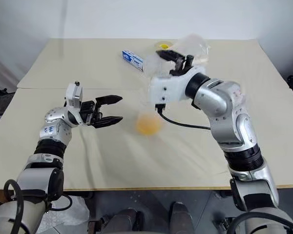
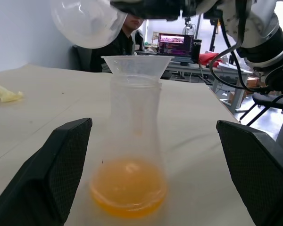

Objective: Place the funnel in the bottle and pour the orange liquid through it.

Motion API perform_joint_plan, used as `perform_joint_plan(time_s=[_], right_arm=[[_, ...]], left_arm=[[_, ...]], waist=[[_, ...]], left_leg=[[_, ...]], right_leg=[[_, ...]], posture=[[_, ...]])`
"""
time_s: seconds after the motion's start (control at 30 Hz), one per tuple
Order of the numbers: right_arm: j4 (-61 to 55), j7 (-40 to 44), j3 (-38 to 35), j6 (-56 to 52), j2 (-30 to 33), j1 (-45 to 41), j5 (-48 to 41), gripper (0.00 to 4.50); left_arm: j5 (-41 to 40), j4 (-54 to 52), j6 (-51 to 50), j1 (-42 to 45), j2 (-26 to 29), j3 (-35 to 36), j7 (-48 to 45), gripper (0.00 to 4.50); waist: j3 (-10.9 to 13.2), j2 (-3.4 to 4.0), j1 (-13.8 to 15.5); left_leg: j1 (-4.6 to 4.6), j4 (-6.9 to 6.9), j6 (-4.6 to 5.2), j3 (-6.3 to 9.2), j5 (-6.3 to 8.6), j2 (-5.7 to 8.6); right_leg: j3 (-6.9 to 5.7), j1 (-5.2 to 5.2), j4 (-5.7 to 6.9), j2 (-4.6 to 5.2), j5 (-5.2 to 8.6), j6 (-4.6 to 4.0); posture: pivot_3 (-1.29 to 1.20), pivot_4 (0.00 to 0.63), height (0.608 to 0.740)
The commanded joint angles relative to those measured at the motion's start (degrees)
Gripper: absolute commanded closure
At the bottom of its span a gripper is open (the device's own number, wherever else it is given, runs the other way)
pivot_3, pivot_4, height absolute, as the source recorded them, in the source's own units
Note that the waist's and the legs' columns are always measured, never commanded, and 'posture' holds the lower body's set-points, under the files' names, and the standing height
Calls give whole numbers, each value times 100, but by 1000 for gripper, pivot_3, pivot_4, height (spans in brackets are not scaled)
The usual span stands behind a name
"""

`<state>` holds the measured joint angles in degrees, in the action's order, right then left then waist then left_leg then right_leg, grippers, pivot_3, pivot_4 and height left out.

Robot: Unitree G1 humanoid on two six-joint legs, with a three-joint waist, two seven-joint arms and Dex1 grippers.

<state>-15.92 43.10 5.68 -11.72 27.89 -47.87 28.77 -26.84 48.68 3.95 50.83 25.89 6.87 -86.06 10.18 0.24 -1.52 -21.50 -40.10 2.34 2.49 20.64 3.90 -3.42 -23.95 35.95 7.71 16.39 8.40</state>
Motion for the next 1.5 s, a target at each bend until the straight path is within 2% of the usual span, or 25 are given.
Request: perform_joint_plan(time_s=[0.03,0.1,0.23,0.33,0.5,0.73,0.97,1.17,1.5], right_arm=[[-325,-28,-873,-1628,-377,-211,-788,2084],[-252,-38,-1389,-2613,-542,-320,-1281,2084],[-113,-180,-2466,-3448,-651,-218,-2362,2084],[162,-322,-3279,-3448,-656,126,-3069,2084],[783,-685,-3920,-2868,-605,583,-3789,2084],[1462,-938,-3871,-1774,-517,1138,-4218,2084],[1786,-1070,-3576,-1052,-440,1571,-4369,2084],[1677,-1145,-3403,-860,-301,1723,-4523,127],[1064,-788,-3144,-1149,599,1283,-5141,56]], left_arm=[[32,22,1,126,62,33,-398,0],[105,48,-1,140,74,4,-302,0],[199,76,2,152,66,11,-109,0],[461,73,54,119,122,-30,328,0],[628,62,-150,139,179,-39,595,0],[897,-132,-575,81,320,-88,1214,0],[928,-369,-721,-66,395,-106,1145,0],[939,-360,-741,-24,385,-88,1229,0],[945,-135,-381,167,287,-41,1444,0]], waist=[[0,0,2],[0,0,4],[0,0,4],[0,0,-2],[0,0,-9],[0,1,-20],[0,1,-13],[0,1,-10],[0,1,-1]], left_leg=[[0,-2,0,3,0,0],[0,-2,0,5,0,3],[0,3,0,13,0,7],[0,8,0,12,0,10],[1,8,0,6,0,11],[2,9,0,2,0,7],[2,6,0,2,0,9],[2,5,0,3,0,10],[2,4,0,2,0,11]], right_leg=[[-1,2,0,0,0,0],[-1,2,2,2,0,0],[-3,1,4,5,0,0],[-3,0,5,7,0,0],[1,-1,6,8,0,0],[4,-5,11,6,0,0],[7,-4,11,8,0,0],[8,-4,10,9,0,0],[7,-3,5,11,0,0]], posture=[[0,150,740],[0,150,740],[0,150,740],[0,150,740],[0,150,740],[0,150,740],[0,150,740],[0,150,740],[0,150,740]])
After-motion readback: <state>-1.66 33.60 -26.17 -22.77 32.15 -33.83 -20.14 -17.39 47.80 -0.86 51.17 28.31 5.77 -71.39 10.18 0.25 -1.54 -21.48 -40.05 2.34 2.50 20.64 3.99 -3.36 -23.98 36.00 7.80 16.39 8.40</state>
